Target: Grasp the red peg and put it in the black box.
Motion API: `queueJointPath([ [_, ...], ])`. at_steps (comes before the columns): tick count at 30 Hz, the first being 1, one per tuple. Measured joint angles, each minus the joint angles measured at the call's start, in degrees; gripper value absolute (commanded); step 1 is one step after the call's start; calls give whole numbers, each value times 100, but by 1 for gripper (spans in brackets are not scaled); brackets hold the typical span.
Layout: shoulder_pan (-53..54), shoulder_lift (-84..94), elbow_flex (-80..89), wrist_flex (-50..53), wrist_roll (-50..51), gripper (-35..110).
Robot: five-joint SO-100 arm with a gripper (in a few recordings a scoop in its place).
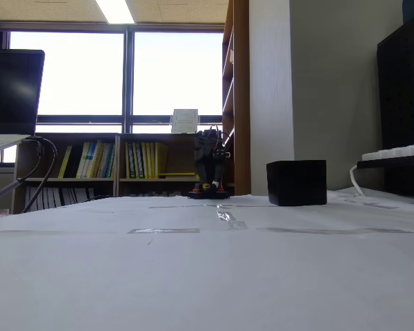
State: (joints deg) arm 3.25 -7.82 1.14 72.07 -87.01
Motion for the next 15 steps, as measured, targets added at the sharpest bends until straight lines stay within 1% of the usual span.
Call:
queueJointPath([
  [3,0,0,0,448,-88,0],
  [15,-9,0,0,448,-88,0],
])
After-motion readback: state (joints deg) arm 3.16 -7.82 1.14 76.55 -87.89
